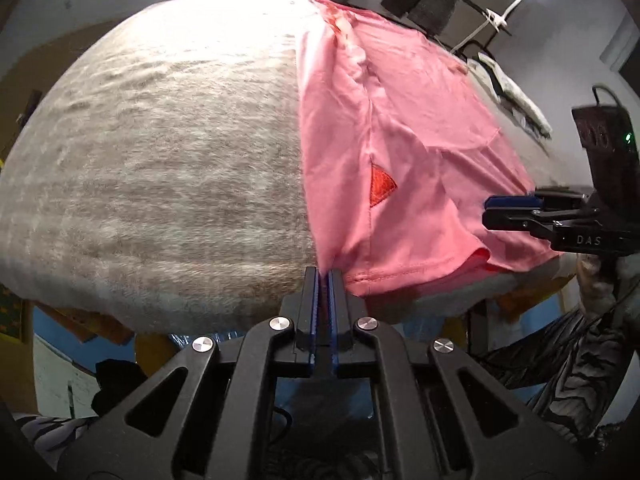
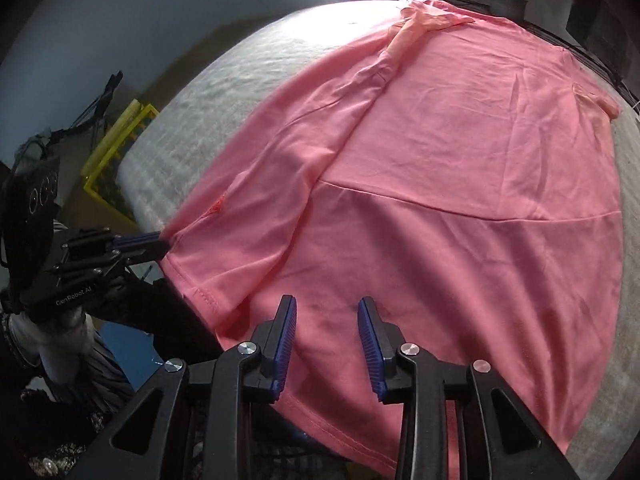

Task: Fold small clothes

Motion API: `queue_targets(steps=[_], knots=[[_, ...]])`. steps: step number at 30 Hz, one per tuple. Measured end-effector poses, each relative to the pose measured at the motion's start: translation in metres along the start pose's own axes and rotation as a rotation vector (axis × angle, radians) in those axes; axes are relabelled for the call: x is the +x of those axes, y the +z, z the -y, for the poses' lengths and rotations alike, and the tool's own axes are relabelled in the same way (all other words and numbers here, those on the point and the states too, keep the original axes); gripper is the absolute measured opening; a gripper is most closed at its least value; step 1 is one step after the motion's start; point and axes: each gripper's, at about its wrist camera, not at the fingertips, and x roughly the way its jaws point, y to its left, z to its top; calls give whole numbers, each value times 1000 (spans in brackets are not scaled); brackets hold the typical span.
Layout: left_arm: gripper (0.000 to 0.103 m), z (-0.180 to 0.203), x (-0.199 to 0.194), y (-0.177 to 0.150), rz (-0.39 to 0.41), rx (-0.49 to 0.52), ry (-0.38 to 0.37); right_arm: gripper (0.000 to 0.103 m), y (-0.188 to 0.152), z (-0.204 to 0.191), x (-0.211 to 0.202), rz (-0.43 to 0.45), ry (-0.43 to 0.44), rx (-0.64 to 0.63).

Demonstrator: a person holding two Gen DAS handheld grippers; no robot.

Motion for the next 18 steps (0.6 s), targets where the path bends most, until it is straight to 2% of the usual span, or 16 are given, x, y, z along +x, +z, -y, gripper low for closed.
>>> queue_targets(steps=[1, 2, 4, 8, 13, 16, 18], knots=[[2, -3, -4, 0, 9, -13, -12, 30, -1, 4, -3, 12, 0, 18], [2, -6, -8, 1, 18, -25, -25, 23, -4, 8, -3, 25, -4, 29], [2, -6, -15, 5, 39, -27, -26, 21, -4, 10, -8, 56, -12, 27], [2, 4, -24, 13, 80, 12, -17, 18, -2, -6, -12, 85, 62, -17], [2, 18, -25, 18, 84, 74, -19, 16, -10, -41, 8, 27, 85, -120], [2, 13, -24, 22, 80, 55, -14, 16, -22, -51, 13, 9, 86, -167], [2, 8, -26, 23, 82, 40, -11, 16, -27, -58, 11, -23, 140, -216]])
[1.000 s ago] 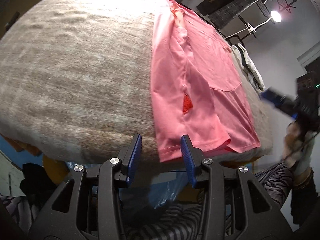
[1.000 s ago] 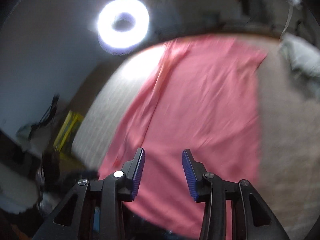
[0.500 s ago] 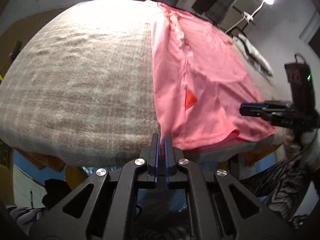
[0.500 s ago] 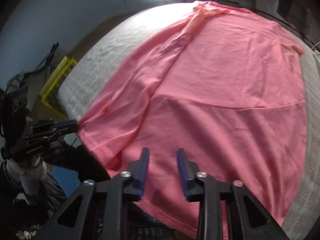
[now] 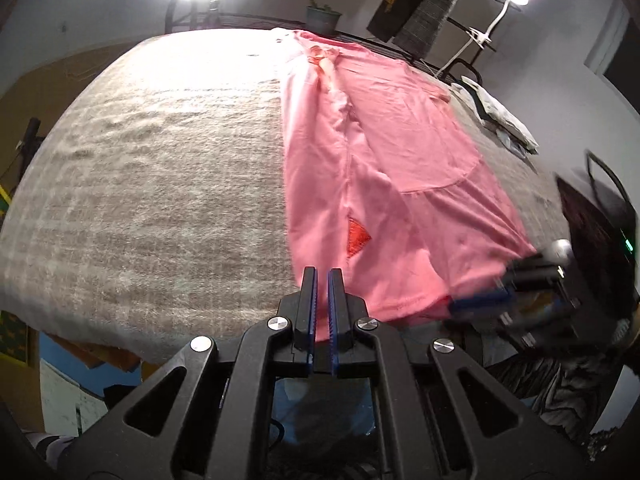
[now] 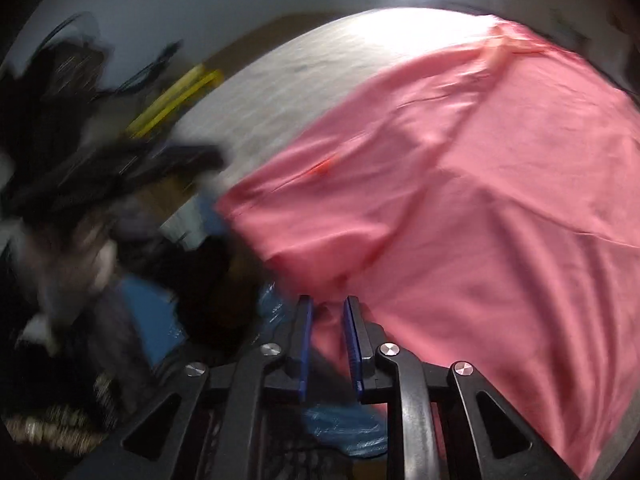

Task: Fold small clothes

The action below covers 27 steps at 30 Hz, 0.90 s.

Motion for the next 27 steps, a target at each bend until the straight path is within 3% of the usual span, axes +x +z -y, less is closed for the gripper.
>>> queue_targets(steps=[2, 6, 12, 17, 19, 22, 24, 27], knots=[[2, -3, -1, 1, 2, -9, 0, 16, -6, -6, -4, -10, 49, -27], [2, -4, 3, 3, -7, -18, -12, 16, -6, -3, -7, 28, 28, -31], [3, 10, 8, -3, -37, 46, -18, 20, 7, -19, 9, 34, 20, -76], [3, 0, 0, -2, -13, 14, -10, 25, 14, -27, 15, 53, -14, -136], [3, -6, -4, -1, -1, -4, -8, 23, 13, -28, 17, 49, 25, -138], [3, -11, -6, 0, 6, -20, -3, 19, 2, -40, 18, -10, 150, -207], [3, -13, -6, 0, 5, -23, -4, 19, -4, -47, 14, -12, 130, -252], [3, -12, -7, 0, 9, -17, -6, 20, -2, -34, 6, 26, 81, -176]])
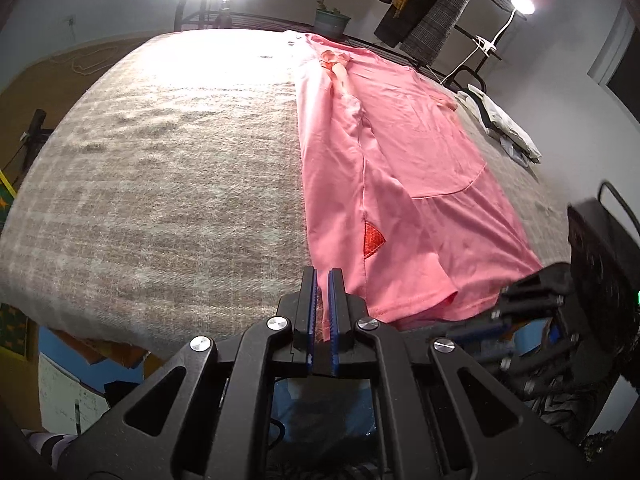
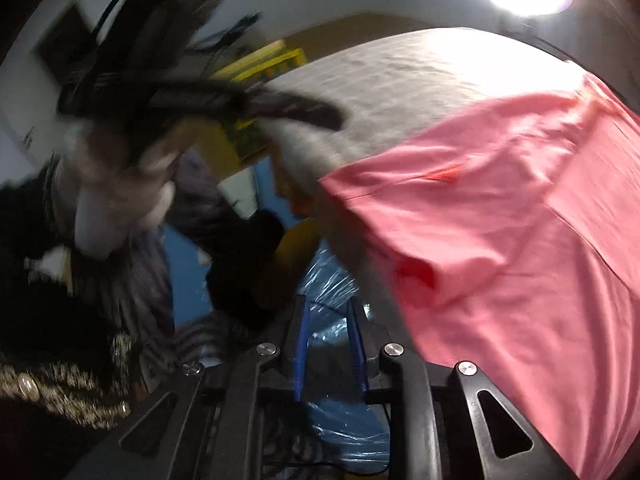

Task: Fold small clothes

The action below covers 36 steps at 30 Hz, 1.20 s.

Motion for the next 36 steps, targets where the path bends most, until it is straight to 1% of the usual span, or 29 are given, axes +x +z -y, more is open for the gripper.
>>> queue_targets(steps=[2, 5, 7, 8, 9, 11, 14, 17, 19, 20, 21, 23, 24, 27, 29, 31, 33, 34, 36], knots=[[3, 5, -2, 0, 8, 22, -2, 20, -1, 12, -11, 29, -11, 63], [3, 22, 0, 0, 10, 81, 10, 20, -4, 25, -39, 105, -34, 139], [3, 35, 6, 0, 7, 116, 2, 22, -8, 32, -60, 148, -79, 171], [3, 41, 10, 1, 4, 127, -1, 27, -11, 34, -70, 165, -97, 184], [3, 48, 16, 2, -3, 134, -10, 30, -14, 38, -82, 183, -112, 199], [3, 61, 25, 4, -13, 152, -22, 30, -23, 44, -104, 214, -148, 223], [3, 81, 42, 7, -3, 209, -11, 30, -40, 57, -141, 260, -211, 266], [3, 91, 64, 7, -48, 211, -47, 30, -61, 72, -172, 303, -265, 334], [3, 94, 79, 1, -97, 211, -52, 31, -75, 84, -192, 331, -303, 385], [3, 95, 81, -3, -99, 218, -48, 35, -79, 90, -198, 342, -312, 406], [3, 98, 79, -6, -76, 233, -36, 38, -85, 95, -206, 358, -321, 431], [3, 104, 76, -8, -86, 255, -31, 55, -95, 105, -222, 390, -333, 471], [3, 108, 74, -8, -79, 257, -17, 58, -101, 109, -229, 405, -340, 486], [3, 130, 59, -5, -15, 294, -9, 58, -115, 126, -247, 443, -352, 512], [3, 154, 53, -1, 24, 343, -29, 58, -123, 136, -257, 450, -365, 509], [3, 180, 55, 3, 38, 379, -72, 58, -128, 145, -264, 454, -382, 491], [3, 208, 68, 6, 24, 392, -117, 58, -134, 151, -273, 471, -424, 475], [3, 220, 75, 6, 15, 392, -138, 59, -137, 155, -276, 478, -458, 469], [3, 241, 88, 6, 7, 407, -166, 63, -142, 160, -283, 477, -508, 459]])
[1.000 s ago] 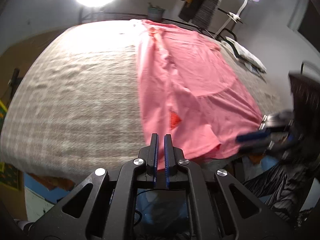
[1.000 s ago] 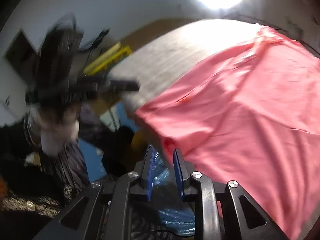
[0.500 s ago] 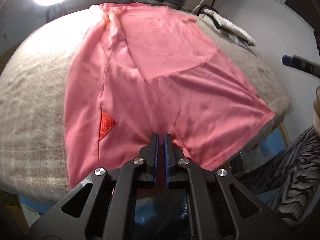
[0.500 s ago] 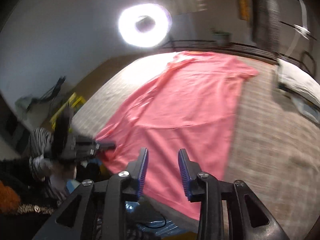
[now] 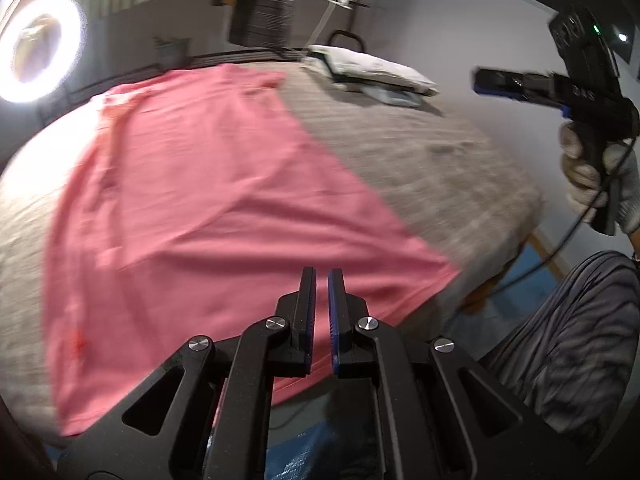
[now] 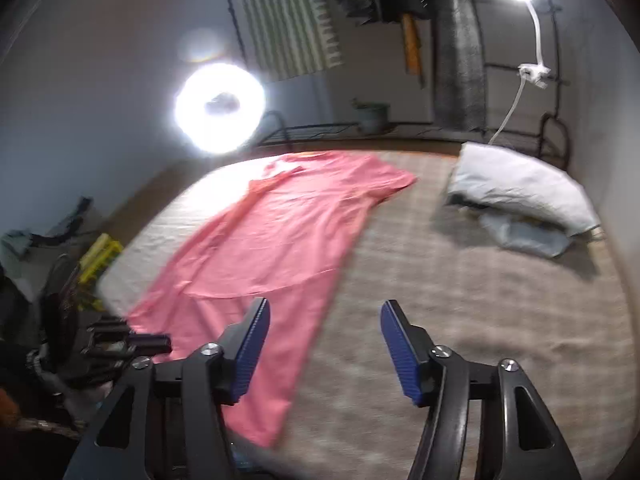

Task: Fold small clothes

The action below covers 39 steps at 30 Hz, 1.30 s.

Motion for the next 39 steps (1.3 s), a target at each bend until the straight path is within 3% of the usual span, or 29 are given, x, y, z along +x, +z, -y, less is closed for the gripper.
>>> queue_targets(steps=[4, 6, 7, 10, 12, 13, 17, 20, 27, 31, 35, 39], knots=[[7, 46, 33, 7, -44, 66, -79, 68, 6, 22, -5, 14, -71, -29], [30, 61, 42, 5, -68, 94, -106, 68, 11, 35, -2, -11, -80, -22], [51, 69, 47, 5, -80, 107, -124, 68, 15, 43, 1, -21, -86, -12], [54, 85, 53, 3, -91, 145, -145, 68, 24, 67, 11, -34, -62, 40], [54, 94, 59, 2, -95, 186, -115, 67, 31, 79, 21, -38, -40, 71], [53, 96, 63, 2, -101, 200, -84, 65, 36, 85, 29, -42, -27, 83], [18, 84, 76, 4, -128, 139, -81, 62, 54, 97, 59, -66, 56, 111], [2, 81, 78, 5, -119, 167, -65, 62, 66, 97, 81, -75, 124, 127], [1, 47, 52, 15, -73, -45, -159, 62, 86, 92, 138, -121, 157, 192], [1, 45, 43, 24, -44, -65, -186, 62, 100, 97, 180, -156, 89, 325], [1, 45, 38, 26, -25, -60, -201, 62, 109, 107, 220, -180, 137, 482], [1, 32, 36, 27, -18, -87, -210, 62, 119, 110, 253, -185, 141, 516]])
